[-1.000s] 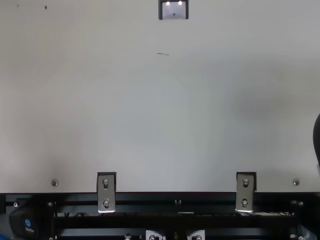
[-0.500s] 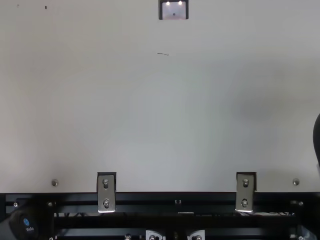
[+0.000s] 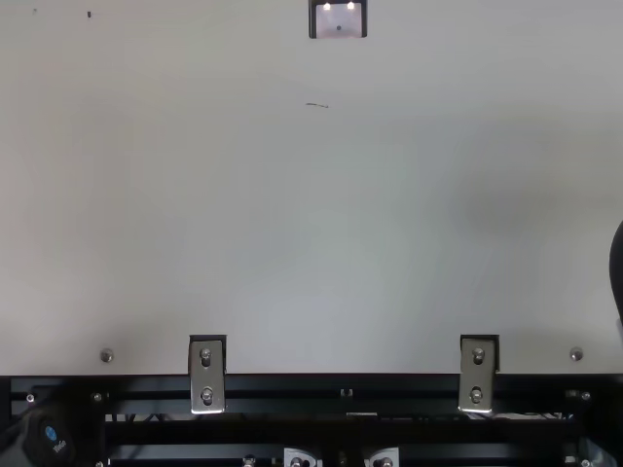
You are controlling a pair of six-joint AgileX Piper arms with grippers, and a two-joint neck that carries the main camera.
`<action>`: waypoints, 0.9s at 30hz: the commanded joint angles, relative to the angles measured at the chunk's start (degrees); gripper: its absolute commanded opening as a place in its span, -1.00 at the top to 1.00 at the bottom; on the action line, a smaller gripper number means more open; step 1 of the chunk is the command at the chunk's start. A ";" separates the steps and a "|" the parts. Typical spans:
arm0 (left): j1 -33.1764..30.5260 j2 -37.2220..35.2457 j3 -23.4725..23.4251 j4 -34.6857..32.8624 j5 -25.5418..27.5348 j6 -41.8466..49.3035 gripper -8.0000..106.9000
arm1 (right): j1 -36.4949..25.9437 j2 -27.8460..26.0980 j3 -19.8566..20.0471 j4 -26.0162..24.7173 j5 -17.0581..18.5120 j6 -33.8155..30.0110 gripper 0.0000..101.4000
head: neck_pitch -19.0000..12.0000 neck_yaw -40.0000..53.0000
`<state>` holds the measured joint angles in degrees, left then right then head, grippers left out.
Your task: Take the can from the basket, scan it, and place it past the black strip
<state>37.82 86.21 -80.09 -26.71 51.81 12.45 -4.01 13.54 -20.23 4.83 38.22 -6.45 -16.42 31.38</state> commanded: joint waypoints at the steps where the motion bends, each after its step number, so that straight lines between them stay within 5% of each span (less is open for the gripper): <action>1: -0.21 -1.77 -0.19 -0.68 6.67 -1.57 0.68 | 0.00 0.00 0.00 0.00 0.00 0.00 -1.00 | -1.31 0.81; 8: -0.31 -6.05 -1.06 -3.68 17.73 -4.77 0.68 | 0.00 0.00 0.00 0.00 0.00 0.00 -1.00 | -1.31 0.81; 13: -4.13 -8.56 4.03 -6.67 18.09 -7.91 0.68 | 0.00 0.00 0.00 0.00 0.00 0.00 -1.00 | -1.31 0.81; 27: -4.53 -11.81 4.25 -6.61 18.10 -7.81 0.68 | 0.00 0.00 0.00 0.00 0.00 0.00 -1.00 | -1.31 0.81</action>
<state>33.29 74.40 -75.84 -33.48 69.92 4.64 -4.01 13.54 -20.23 4.83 38.22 -6.45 -16.42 31.09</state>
